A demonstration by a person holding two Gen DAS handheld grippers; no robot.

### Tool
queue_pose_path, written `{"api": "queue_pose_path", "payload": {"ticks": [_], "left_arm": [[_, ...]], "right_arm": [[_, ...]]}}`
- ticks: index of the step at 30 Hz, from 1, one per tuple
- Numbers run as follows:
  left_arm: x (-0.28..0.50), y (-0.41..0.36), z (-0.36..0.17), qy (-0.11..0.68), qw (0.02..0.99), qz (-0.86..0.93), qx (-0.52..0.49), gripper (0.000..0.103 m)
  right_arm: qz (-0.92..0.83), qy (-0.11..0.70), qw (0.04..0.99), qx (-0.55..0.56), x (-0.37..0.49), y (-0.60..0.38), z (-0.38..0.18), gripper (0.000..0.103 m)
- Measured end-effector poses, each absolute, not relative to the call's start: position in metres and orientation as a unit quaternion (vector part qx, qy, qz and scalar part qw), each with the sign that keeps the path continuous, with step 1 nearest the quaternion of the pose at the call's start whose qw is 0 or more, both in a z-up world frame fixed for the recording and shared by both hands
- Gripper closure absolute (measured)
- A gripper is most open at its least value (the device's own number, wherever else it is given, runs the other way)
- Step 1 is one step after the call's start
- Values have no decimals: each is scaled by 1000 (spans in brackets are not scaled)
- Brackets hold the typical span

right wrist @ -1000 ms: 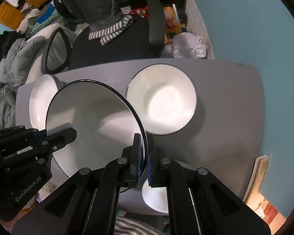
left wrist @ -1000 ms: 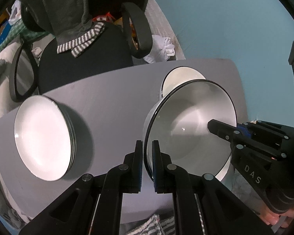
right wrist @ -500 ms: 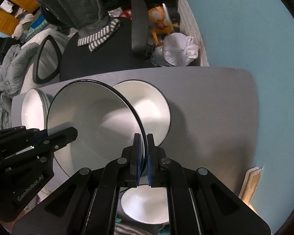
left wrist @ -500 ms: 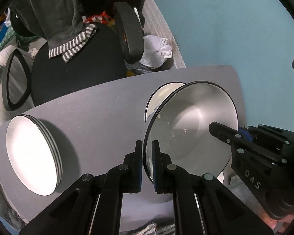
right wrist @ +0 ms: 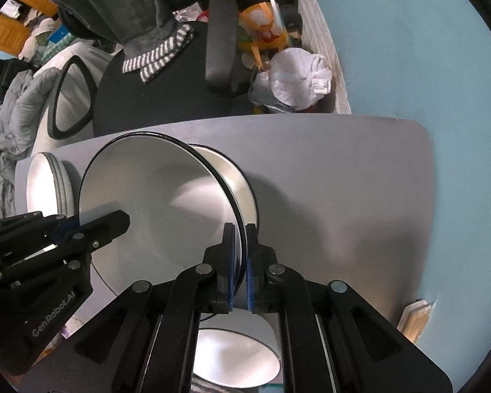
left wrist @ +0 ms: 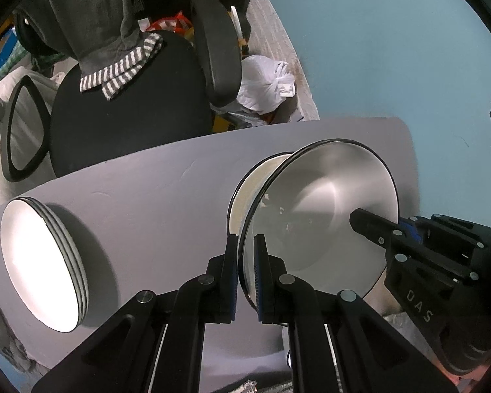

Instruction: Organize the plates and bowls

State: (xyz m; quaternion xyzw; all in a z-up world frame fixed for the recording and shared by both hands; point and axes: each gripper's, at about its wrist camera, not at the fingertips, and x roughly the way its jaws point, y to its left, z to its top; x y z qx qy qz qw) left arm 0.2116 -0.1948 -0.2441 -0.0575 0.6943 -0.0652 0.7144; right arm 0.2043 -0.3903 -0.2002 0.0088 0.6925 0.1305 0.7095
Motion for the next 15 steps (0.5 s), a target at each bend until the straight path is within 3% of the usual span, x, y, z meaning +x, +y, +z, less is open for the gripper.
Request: {"api": "queue_pose_path", "payload": {"ticks": [15], "left_arm": [[216, -199, -261, 694, 717, -55, -43, 95]], "right_arm": [[136, 693, 708, -7, 211, -389, -212, 97]]}}
